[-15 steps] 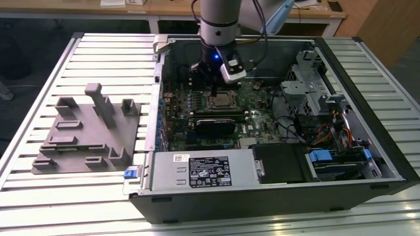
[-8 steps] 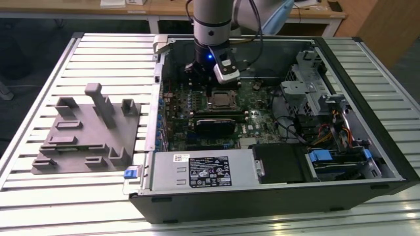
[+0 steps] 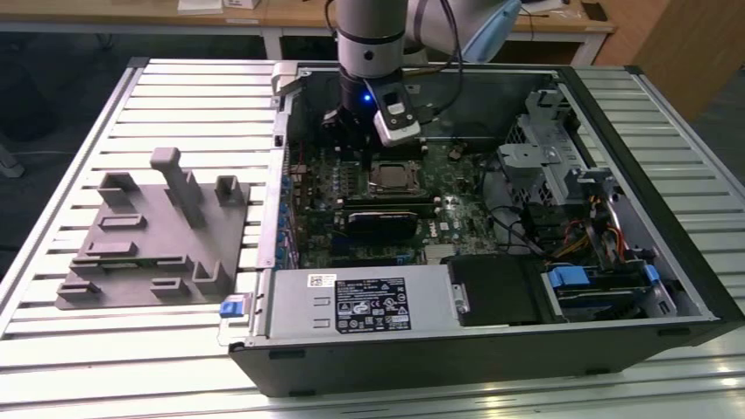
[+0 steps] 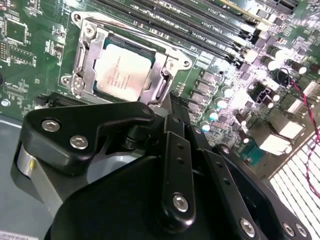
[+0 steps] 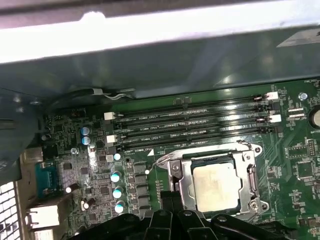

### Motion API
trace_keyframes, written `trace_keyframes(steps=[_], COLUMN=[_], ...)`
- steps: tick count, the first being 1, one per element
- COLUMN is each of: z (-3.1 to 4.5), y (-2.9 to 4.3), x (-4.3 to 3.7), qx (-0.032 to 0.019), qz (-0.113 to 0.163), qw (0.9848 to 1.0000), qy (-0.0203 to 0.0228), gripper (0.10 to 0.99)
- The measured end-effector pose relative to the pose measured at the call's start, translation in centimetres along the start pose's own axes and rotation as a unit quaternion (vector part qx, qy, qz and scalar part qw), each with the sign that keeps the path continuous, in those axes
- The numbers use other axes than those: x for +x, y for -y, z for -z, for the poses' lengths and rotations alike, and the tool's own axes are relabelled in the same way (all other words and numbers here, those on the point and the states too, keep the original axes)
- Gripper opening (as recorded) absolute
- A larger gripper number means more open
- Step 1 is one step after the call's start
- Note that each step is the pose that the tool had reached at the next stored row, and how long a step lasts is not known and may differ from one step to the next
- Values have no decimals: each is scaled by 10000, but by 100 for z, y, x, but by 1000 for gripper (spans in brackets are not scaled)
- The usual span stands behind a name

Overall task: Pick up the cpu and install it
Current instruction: 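Install the first cpu locking lever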

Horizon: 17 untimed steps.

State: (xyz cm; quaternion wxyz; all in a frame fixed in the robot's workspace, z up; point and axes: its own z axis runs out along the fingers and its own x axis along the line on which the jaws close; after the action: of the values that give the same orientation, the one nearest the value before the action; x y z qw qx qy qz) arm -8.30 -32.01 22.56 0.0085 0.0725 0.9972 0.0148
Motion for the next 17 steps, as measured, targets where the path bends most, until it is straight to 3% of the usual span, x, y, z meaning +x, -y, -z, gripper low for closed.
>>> trace_keyframes(steps=[9, 17], z=[130, 138], y=[-4, 6], x=[-2, 57], qx=[1, 0], qz=[0, 0], qw=[10000, 10000], qy=[0, 2], gripper=[106, 106])
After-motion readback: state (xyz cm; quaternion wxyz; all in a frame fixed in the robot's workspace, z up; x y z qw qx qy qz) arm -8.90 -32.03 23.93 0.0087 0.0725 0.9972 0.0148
